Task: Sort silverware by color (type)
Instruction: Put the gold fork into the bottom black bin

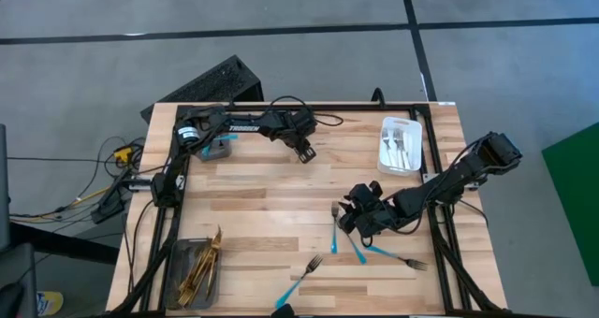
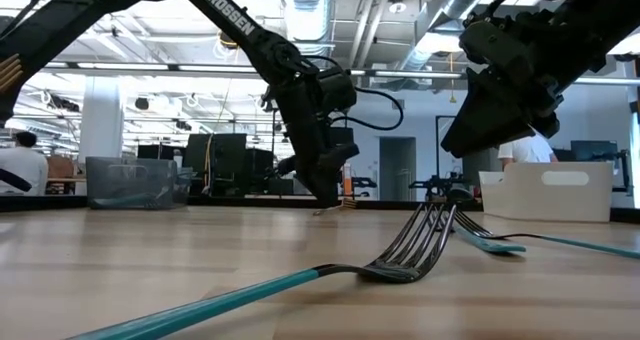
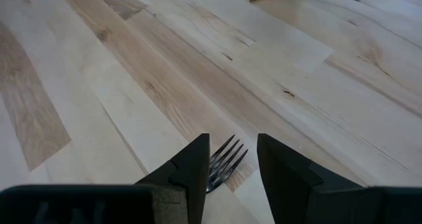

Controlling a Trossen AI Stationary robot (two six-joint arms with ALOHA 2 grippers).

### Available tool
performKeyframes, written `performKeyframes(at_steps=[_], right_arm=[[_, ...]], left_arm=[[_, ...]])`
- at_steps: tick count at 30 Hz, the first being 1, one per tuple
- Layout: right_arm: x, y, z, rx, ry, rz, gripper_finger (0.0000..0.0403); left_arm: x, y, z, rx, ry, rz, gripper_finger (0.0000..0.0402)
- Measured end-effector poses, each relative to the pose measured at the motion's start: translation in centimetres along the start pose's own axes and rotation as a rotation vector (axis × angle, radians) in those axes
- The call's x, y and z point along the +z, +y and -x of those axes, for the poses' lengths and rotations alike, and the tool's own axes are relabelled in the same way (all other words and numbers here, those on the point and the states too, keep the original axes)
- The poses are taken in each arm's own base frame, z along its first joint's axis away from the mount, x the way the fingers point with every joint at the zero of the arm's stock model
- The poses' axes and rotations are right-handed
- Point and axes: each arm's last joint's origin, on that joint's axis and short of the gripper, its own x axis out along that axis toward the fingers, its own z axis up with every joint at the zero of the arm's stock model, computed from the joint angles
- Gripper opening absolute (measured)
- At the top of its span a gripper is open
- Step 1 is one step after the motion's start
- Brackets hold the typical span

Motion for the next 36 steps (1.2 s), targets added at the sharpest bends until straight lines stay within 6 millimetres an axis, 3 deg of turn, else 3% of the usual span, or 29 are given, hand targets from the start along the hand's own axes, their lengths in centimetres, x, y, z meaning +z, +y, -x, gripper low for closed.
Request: performKeyframes(at_steps=[7,13,19,27,32,36], right_arm=[[0.0,0.0,0.0,0.002,0.002,-0.001,0.0152],[0.0,0.0,0.0,0.005,0.005,-0.004,0.0152],[-0.3,0.3,0.3,0.019,0.010,0.009,0.0152],[-1.1,0.7,1.0,0.048,0.021,0.015,0.0152],[-1.5,0.9,1.4,0.062,0.021,0.012,0.0152],[-1.5,1.0,1.6,0.055,-0.002,0.013,0.0152]], left_arm=[[-0.3,0.1,0.0,0.030,0.032,-0.050,0.0091],[-1.6,-0.4,-0.7,-0.035,0.161,-0.101,0.0091],[-2.9,-1.7,-0.7,0.127,0.256,-0.152,0.0091],[-4.6,-5.1,1.1,0.178,0.338,-0.225,0.0091],[-6.5,-7.8,3.5,0.251,0.417,-0.298,0.0091],[-6.2,-9.3,5.9,0.276,0.324,-0.324,0.0091]])
